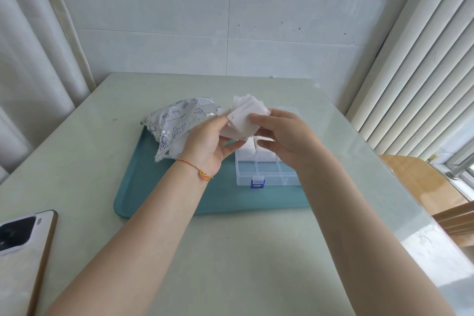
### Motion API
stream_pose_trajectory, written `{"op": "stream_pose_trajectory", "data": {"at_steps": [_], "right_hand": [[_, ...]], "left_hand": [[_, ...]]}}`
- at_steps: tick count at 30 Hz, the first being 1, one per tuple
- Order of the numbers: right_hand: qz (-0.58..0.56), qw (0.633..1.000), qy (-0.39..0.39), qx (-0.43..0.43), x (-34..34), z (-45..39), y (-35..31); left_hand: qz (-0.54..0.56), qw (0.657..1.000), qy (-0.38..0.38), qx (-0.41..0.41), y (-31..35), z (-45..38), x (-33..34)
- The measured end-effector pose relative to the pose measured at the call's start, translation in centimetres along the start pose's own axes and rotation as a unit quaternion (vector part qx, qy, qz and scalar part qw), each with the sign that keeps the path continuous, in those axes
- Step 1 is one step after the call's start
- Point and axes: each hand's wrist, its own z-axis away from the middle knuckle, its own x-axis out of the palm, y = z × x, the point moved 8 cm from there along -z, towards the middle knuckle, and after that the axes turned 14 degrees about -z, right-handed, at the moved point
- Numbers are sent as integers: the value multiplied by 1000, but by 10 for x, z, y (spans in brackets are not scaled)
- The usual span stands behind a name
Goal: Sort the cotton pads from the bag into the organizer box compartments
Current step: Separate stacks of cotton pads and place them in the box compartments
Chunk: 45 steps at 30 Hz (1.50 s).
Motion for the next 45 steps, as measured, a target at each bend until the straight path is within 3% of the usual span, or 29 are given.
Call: {"op": "stream_pose_trajectory", "data": {"at_steps": [4,9,17,21,24,27,29,32,35,38,42,45], "right_hand": [[42,998,18,-31,-8,-4,-4],[-15,997,22,-74,-7,-4,-10],[-50,989,57,-126,-18,-3,-22],[-73,988,33,-134,-18,-1,-30],[6,990,-83,-111,-1,6,-35],[174,969,-154,-87,13,13,-27],[218,959,-148,-101,15,15,-28],[134,971,-140,-138,14,19,-43],[81,981,-135,-114,12,18,-43],[163,978,-87,-93,13,14,-29],[313,941,-17,-127,11,10,-27],[379,914,-4,-145,13,10,-28]], "left_hand": [[-40,998,-41,-17,3,4,6],[-62,995,-69,-22,0,5,6],[-42,998,-41,-13,0,2,2],[-85,995,-41,-8,1,0,-2],[-142,987,-76,-24,0,3,1],[-164,978,-116,-53,-3,8,6],[-163,975,-133,-67,-4,11,8],[-165,973,-144,-76,-6,14,10],[-153,970,-169,-80,-6,16,15],[-126,968,-196,-88,-7,17,21],[-79,968,-214,-105,-7,18,21],[-103,969,-215,-71,-5,17,21]]}}
